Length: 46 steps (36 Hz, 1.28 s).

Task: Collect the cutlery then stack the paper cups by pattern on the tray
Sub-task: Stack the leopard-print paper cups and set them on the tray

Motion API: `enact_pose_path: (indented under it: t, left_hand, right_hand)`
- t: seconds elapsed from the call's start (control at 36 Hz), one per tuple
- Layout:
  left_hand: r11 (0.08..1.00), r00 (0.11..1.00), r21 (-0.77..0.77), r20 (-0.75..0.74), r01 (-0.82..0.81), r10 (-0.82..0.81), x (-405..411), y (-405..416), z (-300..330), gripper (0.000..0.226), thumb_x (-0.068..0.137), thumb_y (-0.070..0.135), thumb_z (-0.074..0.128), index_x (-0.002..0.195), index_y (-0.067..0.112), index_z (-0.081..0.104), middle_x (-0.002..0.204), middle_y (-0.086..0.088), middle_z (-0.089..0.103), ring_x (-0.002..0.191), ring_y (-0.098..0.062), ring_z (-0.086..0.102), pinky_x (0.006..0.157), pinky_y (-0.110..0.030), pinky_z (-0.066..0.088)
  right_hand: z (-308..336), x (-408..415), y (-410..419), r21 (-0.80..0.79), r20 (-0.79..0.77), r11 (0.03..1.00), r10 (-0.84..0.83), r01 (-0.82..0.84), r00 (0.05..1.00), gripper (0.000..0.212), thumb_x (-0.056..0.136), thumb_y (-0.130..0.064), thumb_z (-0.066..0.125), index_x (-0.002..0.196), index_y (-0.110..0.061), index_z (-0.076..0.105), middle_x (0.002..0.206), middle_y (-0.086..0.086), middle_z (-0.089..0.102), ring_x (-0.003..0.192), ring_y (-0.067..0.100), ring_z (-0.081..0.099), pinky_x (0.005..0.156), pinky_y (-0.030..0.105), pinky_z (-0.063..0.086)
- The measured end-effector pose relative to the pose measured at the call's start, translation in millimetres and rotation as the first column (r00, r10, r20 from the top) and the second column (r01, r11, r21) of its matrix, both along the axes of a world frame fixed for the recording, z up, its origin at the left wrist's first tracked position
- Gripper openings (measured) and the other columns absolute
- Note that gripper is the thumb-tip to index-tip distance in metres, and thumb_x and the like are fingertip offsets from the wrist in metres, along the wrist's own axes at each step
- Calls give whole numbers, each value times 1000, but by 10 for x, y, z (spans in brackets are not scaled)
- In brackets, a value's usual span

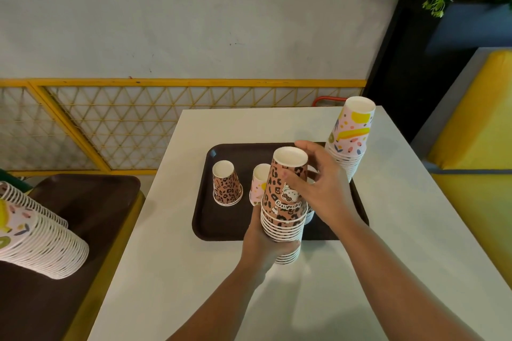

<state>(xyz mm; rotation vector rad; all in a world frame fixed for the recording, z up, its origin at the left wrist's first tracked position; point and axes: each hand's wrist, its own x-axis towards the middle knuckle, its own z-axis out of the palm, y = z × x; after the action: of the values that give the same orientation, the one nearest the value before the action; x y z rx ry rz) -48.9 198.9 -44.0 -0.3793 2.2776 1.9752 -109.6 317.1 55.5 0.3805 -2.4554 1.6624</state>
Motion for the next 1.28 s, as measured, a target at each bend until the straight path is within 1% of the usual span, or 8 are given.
enact_pose_path:
  t: [0.25,0.5,0.58,0.81,0.89,1.0,1.17,1.28]
  left_hand:
    - [1000,1000,2,-16,1,-1,-11,9,18,92,56,6,88,127,39,40,121,11,62,113,-9,58,98,-33,49]
    - [1000,1000,-13,14,-17,17,15,-22,-31,90,53,9,90,130,26,45,117,7,65,111,-13,60,97,-40,50]
    - [999,1000,-30,24,-14,15,12,-44,-25,91,54,8,90,130,28,43,120,8,62,113,-14,58,99,-39,49]
    - [999,999,-47,32,-22,24,-10,-83,-8,96,55,11,90,135,26,38,125,6,59,118,-17,55,103,-43,47]
    - [999,999,-37,29,-21,22,-21,-88,-9,95,56,9,90,134,25,38,126,6,58,119,-17,55,103,-43,46]
    - [1000,999,-9,46,-25,26,-24,-93,-15,89,56,7,89,126,30,40,122,7,59,117,-16,55,102,-40,47]
    - [999,999,28,35,-24,23,-12,-77,-15,91,57,4,88,130,27,40,122,7,59,117,-16,55,103,-41,47]
    - [1000,1000,3,18,-20,20,-18,-68,-14,96,56,7,89,135,26,38,125,9,58,119,-15,54,104,-41,46]
  right_hand:
    - [29,2,-14,61,-52,998,-16,19,999,54,68,-46,67,116,-23,56,108,-9,62,101,7,57,83,26,52]
    - [369,-89,72,-191,-79,976,-124,107,989,32,78,-26,70,108,-26,58,94,-18,64,87,-9,62,67,7,48]
    - [492,-215,169,-307,-79,928,-248,213,966,36,80,-31,69,112,-19,59,100,-6,68,93,5,65,73,20,54]
    - [222,-421,240,-189,-88,912,-384,363,919,49,74,-42,70,118,-24,57,108,-6,66,101,7,62,84,36,55]
    - [7,-384,195,-151,-92,928,-356,340,930,44,76,-32,73,116,-24,56,106,-4,65,99,9,62,83,29,54]
    - [-175,-328,146,-56,-76,942,-333,330,940,44,76,-26,73,115,-17,57,100,-9,58,91,6,54,70,-3,38]
    - [-389,-288,138,67,54,972,-227,223,972,58,77,-32,71,128,-20,47,114,-11,53,106,4,48,86,18,41]
    - [-270,-178,80,-30,-50,977,-213,211,976,54,85,-37,61,132,-16,43,126,-5,53,115,4,47,85,0,33]
